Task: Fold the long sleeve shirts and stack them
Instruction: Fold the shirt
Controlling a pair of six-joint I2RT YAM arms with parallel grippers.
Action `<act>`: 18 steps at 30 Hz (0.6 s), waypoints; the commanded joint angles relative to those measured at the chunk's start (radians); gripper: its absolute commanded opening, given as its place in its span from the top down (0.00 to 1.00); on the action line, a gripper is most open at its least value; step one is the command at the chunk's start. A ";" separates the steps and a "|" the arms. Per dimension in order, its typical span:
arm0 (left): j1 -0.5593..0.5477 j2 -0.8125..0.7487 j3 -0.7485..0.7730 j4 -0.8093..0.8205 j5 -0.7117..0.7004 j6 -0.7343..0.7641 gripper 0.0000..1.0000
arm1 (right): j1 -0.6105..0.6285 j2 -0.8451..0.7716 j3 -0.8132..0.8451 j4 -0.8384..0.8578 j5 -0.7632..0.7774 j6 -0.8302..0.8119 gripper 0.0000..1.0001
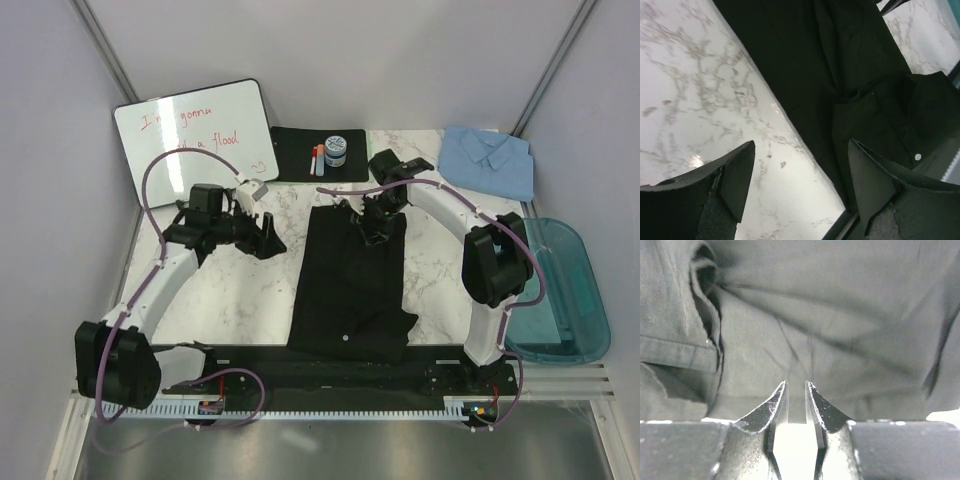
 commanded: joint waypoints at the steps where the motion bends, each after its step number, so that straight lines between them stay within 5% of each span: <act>1: -0.019 0.103 -0.031 0.096 0.162 -0.120 0.20 | 0.012 0.052 -0.048 -0.041 -0.108 0.192 0.73; 11: -0.221 0.335 0.002 0.148 0.115 -0.089 0.27 | -0.071 0.141 -0.040 0.036 -0.180 0.397 0.73; 18: -0.286 0.387 0.002 0.184 0.094 -0.129 0.23 | -0.273 -0.092 -0.284 0.010 -0.296 0.618 0.47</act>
